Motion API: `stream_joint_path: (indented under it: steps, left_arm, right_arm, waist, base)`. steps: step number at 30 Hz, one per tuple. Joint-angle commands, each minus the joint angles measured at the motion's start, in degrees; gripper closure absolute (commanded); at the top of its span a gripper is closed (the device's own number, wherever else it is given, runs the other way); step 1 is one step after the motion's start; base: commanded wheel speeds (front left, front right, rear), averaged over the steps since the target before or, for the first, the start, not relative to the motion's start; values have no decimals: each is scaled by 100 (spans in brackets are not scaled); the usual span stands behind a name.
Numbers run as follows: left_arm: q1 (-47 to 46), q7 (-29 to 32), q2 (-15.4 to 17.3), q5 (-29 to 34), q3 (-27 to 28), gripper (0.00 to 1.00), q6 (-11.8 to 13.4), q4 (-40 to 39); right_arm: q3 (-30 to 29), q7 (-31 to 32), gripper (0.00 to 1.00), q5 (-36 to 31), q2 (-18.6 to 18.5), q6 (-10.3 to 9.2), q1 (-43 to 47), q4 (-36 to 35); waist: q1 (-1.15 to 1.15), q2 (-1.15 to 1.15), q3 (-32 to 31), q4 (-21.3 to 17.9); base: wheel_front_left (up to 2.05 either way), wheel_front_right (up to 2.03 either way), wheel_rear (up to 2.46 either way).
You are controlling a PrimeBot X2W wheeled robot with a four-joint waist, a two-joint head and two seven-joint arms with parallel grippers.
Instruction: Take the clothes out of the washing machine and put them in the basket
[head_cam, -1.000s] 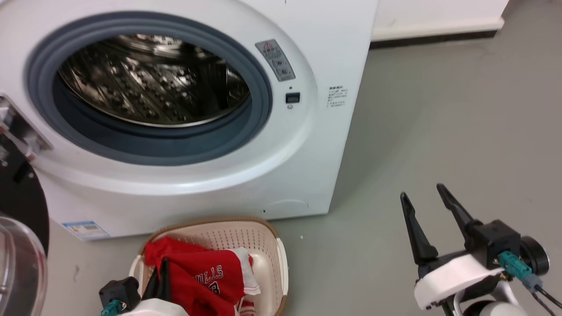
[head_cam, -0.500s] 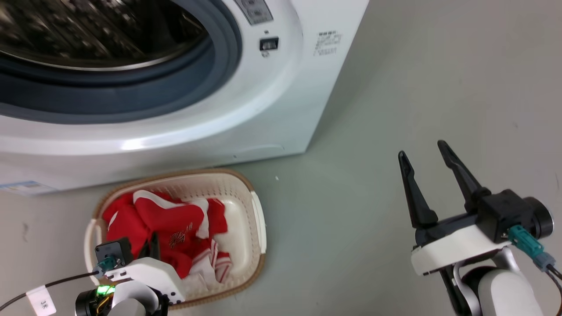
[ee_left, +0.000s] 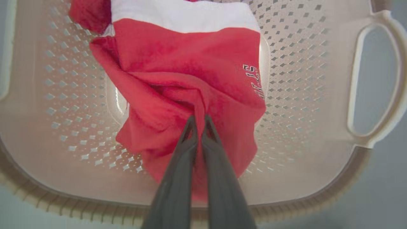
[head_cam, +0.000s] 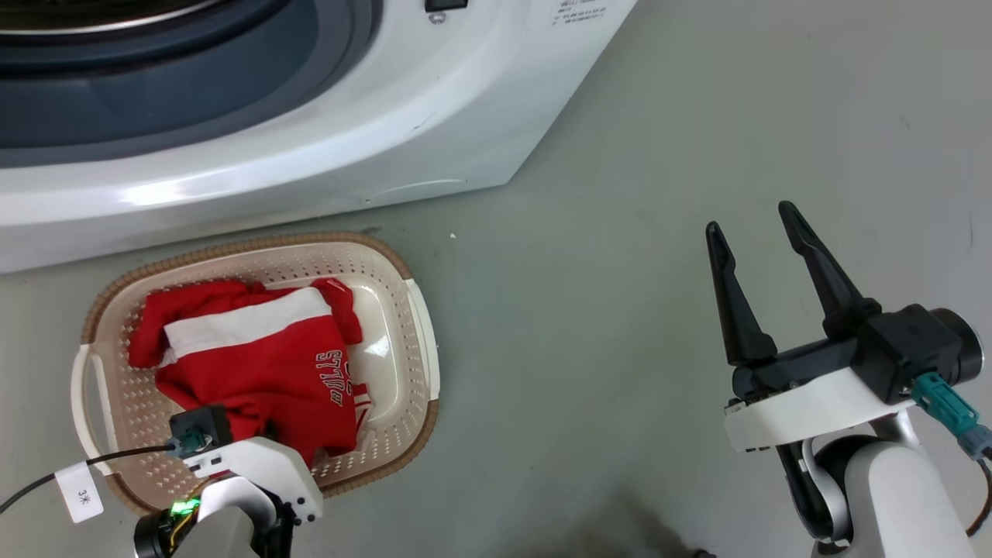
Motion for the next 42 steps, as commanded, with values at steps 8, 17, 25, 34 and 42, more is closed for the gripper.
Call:
stream_joint_path:
  steps: [8,17,25,34,42]
  left_arm:
    - [-421,0,96,1,-81,35,-67,404]
    - [-262,-17,2,-59,-115,0,-172,519]
    - [175,-35,-91,15,-31,0,-234,-162]
    - [713,-32,-191,342,194,0,-155,-1543]
    - [1230,-32,-287,802,441,0,-25,-3140]
  right_arm:
    - [83,-114,0,78,3,-4,-216,89]
    - [55,-171,0,101,2,-4,-139,337]
    - [-2,-70,0,25,1,-4,173,473]
    - [-137,155,0,-42,1,-4,605,399]
    - [-224,301,0,-107,1,-4,948,285]
  waist:
    - [-1,0,214,-49]
    - [-1,0,-377,81]
    - [-1,0,-1377,361]
    - [-1,0,-2139,640]
    - [-1,0,-2592,854]
  base:
    - [0,0,0]
    - [0,0,0]
    - [0,0,0]
    - [0,0,0]
    - [0,0,0]
